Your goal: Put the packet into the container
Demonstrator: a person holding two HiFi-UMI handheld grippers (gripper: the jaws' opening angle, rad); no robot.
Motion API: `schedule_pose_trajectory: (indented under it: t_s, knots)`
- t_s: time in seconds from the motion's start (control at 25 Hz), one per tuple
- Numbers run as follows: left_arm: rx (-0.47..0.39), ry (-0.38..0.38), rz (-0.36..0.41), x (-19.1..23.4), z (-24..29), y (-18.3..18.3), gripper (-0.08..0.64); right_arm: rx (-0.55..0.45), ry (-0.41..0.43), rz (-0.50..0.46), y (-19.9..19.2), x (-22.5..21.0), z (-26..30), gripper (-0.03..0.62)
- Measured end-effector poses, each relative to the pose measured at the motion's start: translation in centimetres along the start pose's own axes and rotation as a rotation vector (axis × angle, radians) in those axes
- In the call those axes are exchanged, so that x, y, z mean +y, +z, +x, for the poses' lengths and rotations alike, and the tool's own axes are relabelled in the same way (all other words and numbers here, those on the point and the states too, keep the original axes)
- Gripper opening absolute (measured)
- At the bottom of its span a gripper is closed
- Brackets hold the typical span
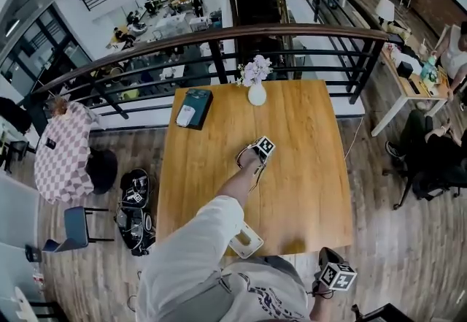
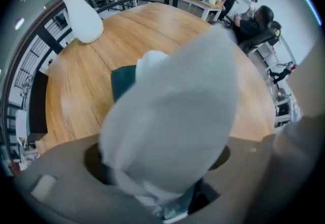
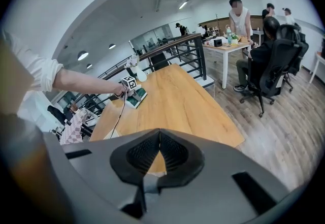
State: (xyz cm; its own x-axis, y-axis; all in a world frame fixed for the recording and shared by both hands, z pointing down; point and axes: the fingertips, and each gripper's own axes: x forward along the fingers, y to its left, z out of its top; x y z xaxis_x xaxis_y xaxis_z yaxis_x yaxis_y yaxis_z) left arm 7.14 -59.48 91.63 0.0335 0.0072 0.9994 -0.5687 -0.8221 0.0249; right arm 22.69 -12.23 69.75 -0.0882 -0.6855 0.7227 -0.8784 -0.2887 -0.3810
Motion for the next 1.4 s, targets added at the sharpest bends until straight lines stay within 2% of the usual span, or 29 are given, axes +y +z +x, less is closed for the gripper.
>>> schedule_pose_trajectory:
  t_s: [0.04, 0.08, 0.16, 0.28, 0.36, 0.48, 0.68, 0.8, 0.92, 1.2, 1.4]
  knots:
    - [0.003, -0.039, -0.016, -0.2, 0.4, 0.1, 0.323, 0.003, 0.004, 0.001, -0.1, 0.1, 0.0, 0.008]
    - [0.005, -0.073, -0.030, -0.2, 0.7, 0.3, 0.304, 0.005, 0.006, 0.003, -0.1, 0.1, 0.0, 0.008]
    - [0.000, -0.109, -0.064, -0.2, 0.5, 0.5, 0.301, 0.007, 0.003, 0.008, -0.1, -0.2, 0.0, 0.008]
    - [0.009, -0.112, -0.086, -0.7, 0.3, 0.1, 0.301, 0.004, -0.007, 0.003, 0.3, -0.7, 0.1, 0.008]
    - [0.021, -0.088, -0.069, -0.7, 0.6, 0.0, 0.301, -0.006, -0.013, 0.002, 0.7, -1.1, 0.2, 0.008]
    - [-0.014, -0.044, -0.030, -1.1, 0.1, 0.3, 0.301, -0.012, -0.015, 0.001, 1.2, -1.3, 0.2, 0.008]
    - [-0.054, 0.009, -0.020, -1.4, -0.4, 0.2, 0.301, -0.016, -0.006, -0.008, 1.3, -0.8, 0.3, 0.008]
    - [-0.050, 0.050, 0.042, -1.1, -0.1, -0.2, 0.301, -0.020, -0.001, -0.010, 1.0, -0.6, 0.4, 0.008]
    - [-0.001, 0.070, 0.134, -1.5, -1.0, -0.8, 0.301, -0.023, -0.002, -0.004, 1.2, -0.9, 0.2, 0.008]
    - [0.090, -0.037, 0.347, -2.3, -3.8, -1.2, 0.304, -0.037, 0.004, -0.019, 1.5, -1.7, 0.6, 0.008]
    - [0.024, 0.014, 0.422, -0.7, -9.4, -0.6, 0.306, -0.058, 0.033, -0.034, 2.3, -0.9, 1.4, 0.008]
